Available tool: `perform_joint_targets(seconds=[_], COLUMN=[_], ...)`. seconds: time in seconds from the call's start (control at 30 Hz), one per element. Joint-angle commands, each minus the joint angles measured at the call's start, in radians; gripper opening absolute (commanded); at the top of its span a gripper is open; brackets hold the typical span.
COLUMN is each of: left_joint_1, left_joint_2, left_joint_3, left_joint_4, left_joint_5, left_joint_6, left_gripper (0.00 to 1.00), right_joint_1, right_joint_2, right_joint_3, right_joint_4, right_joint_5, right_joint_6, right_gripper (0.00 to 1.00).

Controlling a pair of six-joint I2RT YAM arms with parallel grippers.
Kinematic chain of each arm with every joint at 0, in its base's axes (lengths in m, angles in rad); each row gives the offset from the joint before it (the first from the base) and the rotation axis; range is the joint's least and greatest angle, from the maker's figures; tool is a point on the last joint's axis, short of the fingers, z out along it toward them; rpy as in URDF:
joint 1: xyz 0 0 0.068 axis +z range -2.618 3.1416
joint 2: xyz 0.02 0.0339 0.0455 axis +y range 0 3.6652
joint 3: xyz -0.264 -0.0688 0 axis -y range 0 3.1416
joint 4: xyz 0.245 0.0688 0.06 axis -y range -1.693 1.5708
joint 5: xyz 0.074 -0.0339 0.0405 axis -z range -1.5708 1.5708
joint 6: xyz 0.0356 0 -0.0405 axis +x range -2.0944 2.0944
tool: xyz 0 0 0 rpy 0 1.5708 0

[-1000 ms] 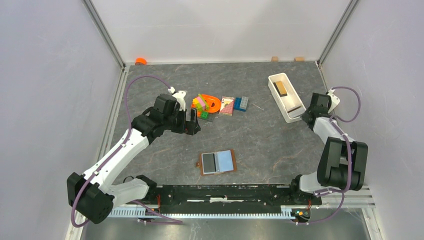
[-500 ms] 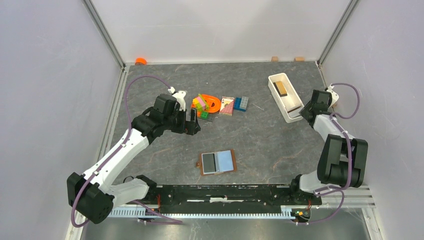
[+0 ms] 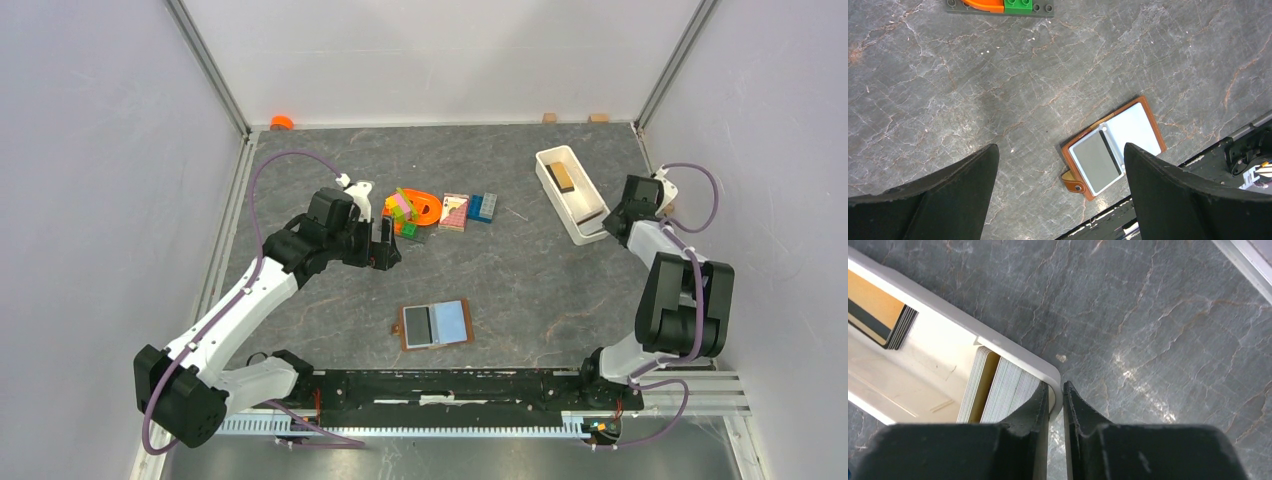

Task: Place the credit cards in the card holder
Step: Move the storage box to the center of the board.

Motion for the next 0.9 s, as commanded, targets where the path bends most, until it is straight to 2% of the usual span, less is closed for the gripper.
perform_joint_targets(seconds=[0.0, 0.2, 0.3, 0.47, 0.63, 0.87], left_joint_1=[0.001, 0.002, 0.002, 0.002, 0.001, 0.002], left_joint_2=[-0.004, 0.005, 0.008, 0.016, 0.022, 0.024], left_joint_3=[-0.004, -0.003, -0.004, -0.004, -0.004, -0.004], left_joint_4=[0.029, 0.029, 0.029, 0.028, 0.028, 0.028], left_joint_5=[0.013, 0.011, 0.01, 0.01, 0.012, 0.011], left_joint_6=[0.025, 0.027, 0.027, 0.029, 0.028, 0.028], left_gripper=[1.0, 1.0, 1.0, 1.0, 1.0, 1.0], right_joint_1=[-0.033, -0.063, -0.067, -0.074, -0.074, -0.071], right_joint_2=[0.05, 0.153, 0.211, 0.289, 0.355, 0.394], right_joint_3=[0.068, 0.211, 0.292, 0.387, 0.447, 0.491], right_joint_4=[0.022, -0.016, -0.055, -0.101, -0.151, -0.2], right_joint_5=[0.026, -0.027, -0.038, -0.161, -0.28, -0.372], right_joint_6=[-0.03, -0.136, -0.209, -0.327, -0.36, -0.406], right_gripper=[0.14, 0.0, 0.0, 0.0, 0.0, 0.0])
